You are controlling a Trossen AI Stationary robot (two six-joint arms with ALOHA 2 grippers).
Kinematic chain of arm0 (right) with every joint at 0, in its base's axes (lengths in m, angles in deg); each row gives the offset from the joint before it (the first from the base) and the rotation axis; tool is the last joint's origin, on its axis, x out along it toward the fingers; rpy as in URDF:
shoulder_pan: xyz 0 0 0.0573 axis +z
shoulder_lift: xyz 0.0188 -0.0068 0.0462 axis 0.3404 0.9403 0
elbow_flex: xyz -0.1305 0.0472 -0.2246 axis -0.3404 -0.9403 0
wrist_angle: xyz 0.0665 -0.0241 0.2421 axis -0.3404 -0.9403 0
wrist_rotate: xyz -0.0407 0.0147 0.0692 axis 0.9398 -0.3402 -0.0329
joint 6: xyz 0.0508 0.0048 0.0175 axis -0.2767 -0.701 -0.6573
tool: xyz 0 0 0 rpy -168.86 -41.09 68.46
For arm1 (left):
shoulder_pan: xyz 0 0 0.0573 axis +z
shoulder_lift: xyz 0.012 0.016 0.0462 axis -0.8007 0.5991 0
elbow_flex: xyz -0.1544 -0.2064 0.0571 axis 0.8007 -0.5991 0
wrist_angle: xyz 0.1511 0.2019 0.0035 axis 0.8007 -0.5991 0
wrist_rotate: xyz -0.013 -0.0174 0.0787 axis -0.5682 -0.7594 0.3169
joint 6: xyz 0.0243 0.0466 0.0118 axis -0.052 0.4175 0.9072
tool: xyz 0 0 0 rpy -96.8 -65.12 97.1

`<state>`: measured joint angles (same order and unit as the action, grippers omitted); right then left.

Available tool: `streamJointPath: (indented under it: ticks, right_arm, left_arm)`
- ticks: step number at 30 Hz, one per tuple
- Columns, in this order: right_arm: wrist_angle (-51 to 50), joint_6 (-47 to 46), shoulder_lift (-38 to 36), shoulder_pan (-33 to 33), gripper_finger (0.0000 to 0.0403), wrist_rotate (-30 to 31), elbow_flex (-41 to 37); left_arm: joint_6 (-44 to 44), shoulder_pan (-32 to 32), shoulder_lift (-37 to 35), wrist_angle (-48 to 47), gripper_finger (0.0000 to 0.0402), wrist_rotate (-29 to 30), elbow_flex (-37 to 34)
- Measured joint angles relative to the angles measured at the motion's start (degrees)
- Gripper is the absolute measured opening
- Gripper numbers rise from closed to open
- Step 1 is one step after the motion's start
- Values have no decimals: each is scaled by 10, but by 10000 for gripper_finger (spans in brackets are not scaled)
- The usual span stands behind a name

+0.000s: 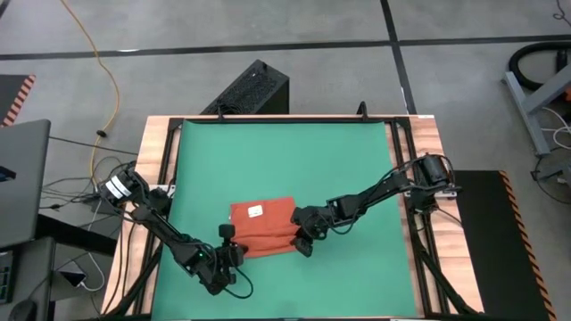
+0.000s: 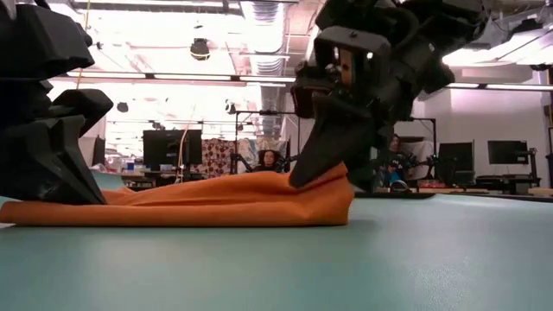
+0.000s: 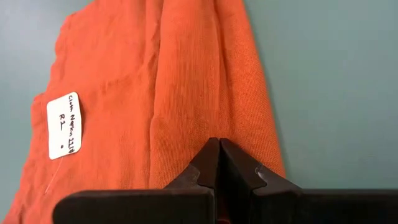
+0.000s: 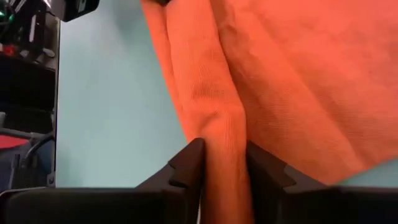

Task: Roll towel into tight, uniform cylinder
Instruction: Roll the orange table napkin

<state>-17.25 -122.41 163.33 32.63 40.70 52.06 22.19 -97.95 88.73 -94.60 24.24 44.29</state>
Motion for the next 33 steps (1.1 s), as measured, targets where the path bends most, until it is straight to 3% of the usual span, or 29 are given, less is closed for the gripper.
streamJointPath:
  ticks: [8, 11, 15, 33]
  right_arm:
    - [-27, 51, -30, -9, 161, 28, 1]
    - [-13, 106, -30, -10, 159, 76, 1]
    - [-10, 172, -27, -26, 135, 139, 1]
    - [-16, 262, -26, -73, 28, 137, 2]
  left_arm:
    - [3, 0, 0, 0, 0, -1, 0]
    - [3, 0, 0, 0, 0, -2, 0]
    - [12, 0, 0, 0, 0, -2, 0]
    - [54, 0, 1, 2, 0, 7, -1]
